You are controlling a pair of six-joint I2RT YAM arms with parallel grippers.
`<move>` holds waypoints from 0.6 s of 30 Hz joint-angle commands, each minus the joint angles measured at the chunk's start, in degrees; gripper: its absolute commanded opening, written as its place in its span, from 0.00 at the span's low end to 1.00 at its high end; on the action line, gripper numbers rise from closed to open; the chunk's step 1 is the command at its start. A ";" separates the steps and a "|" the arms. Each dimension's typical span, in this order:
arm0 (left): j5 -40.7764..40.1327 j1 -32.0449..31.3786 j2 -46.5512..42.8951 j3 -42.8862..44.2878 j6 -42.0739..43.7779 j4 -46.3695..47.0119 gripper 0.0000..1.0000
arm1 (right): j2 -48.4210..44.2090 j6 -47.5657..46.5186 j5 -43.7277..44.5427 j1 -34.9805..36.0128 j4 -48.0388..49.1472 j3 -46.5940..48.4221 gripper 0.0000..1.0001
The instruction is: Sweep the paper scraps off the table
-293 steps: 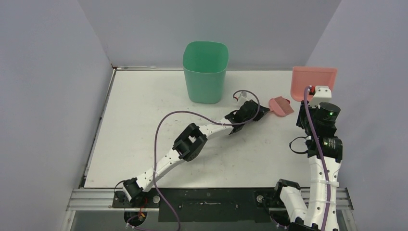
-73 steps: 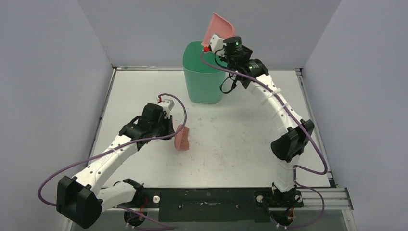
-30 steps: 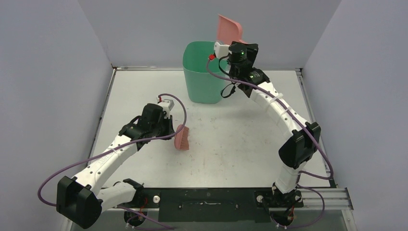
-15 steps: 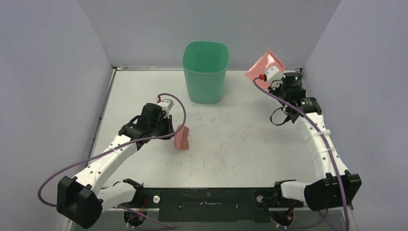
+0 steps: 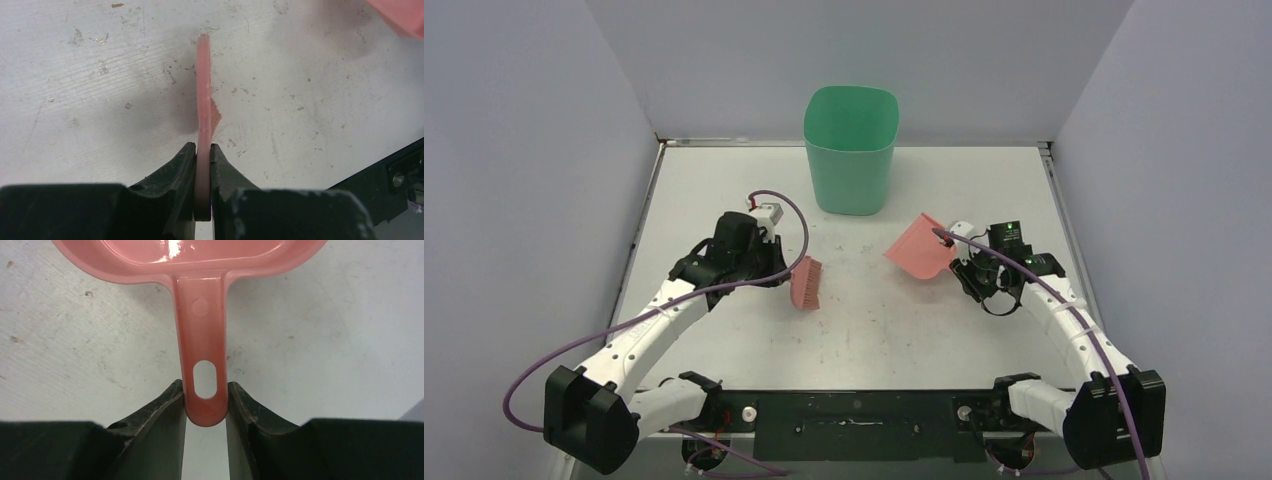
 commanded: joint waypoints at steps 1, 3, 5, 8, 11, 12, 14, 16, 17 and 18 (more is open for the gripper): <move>3.91 0.46 -0.48 -0.40 -2.96 4.95 0.00 | 2.78 -3.34 -6.59 0.95 0.74 -0.74 0.23; 5.97 0.51 -0.96 -1.12 -5.15 7.28 0.00 | 4.24 -4.69 -6.26 1.63 0.28 -1.55 0.25; 8.33 0.56 -0.84 -1.92 -7.68 9.94 0.00 | 6.03 -5.71 -5.42 2.65 -0.35 -2.08 0.25; 13.28 0.89 0.60 -2.38 -11.37 13.28 0.01 | 8.38 -5.35 -3.92 3.81 0.56 -3.17 0.25; 18.35 1.07 3.00 -4.48 -17.10 19.87 0.01 | 9.70 -4.16 -3.54 4.27 2.14 -4.35 0.28; 18.88 1.08 3.97 -5.12 -19.20 21.90 0.02 | 10.16 -3.83 -3.01 4.66 2.49 -4.38 0.29; 18.07 1.05 6.16 -5.92 -22.71 24.92 0.04 | 10.94 -2.90 -1.77 5.40 3.22 -4.42 0.32; 16.85 1.03 8.75 -5.78 -24.51 25.71 0.07 | 11.42 -2.61 -1.34 5.96 3.52 -4.47 0.33; 16.41 1.06 10.15 -5.53 -24.86 25.62 0.09 | 11.49 -2.50 -1.06 6.10 3.73 -4.45 0.35; 16.07 1.16 11.47 -5.08 -25.13 24.71 0.14 | 11.38 -2.24 -0.80 6.20 3.99 -4.47 0.37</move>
